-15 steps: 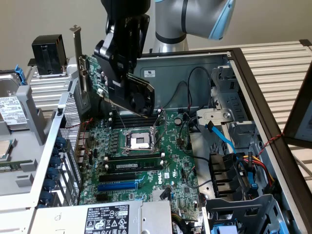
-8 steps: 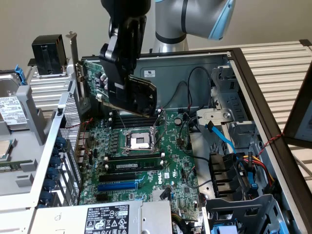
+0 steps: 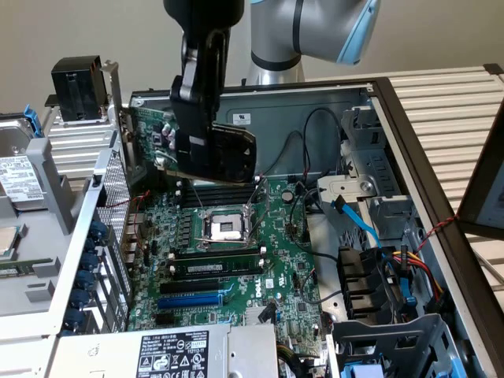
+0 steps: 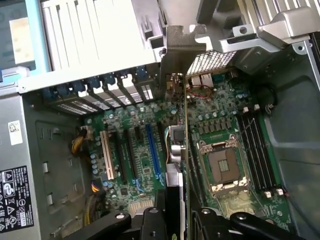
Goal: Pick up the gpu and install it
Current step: 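Insert the gpu into the slot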
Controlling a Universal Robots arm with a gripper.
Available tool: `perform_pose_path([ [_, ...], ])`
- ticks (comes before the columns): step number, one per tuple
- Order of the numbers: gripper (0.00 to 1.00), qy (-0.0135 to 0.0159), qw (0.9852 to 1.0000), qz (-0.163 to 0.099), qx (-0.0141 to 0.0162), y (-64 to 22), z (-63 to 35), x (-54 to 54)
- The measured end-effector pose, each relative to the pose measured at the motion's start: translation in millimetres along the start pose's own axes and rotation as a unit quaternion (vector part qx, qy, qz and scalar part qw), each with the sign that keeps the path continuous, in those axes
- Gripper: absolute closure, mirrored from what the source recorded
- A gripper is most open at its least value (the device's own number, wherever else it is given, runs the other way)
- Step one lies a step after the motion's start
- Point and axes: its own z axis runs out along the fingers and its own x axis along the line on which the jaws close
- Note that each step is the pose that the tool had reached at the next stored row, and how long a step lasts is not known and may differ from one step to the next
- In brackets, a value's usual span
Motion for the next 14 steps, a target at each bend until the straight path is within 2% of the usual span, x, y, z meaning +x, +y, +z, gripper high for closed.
perform_pose_path([
  [1,0.73,-0.0012,1.0,-0.003,0.0043,-0.1,0.2,0.1],
  [3,0.73,-0.0019,0.9999,-0.012,0.0092,-0.1,1.3,0.3],
  [10,0.73,-0.0009,0.9989,-0.044,0.0169,0.3,7.6,1.4],
  [14,0.73,0.0003,0.9975,-0.067,0.0209,0.1,10.9,2.0],
])
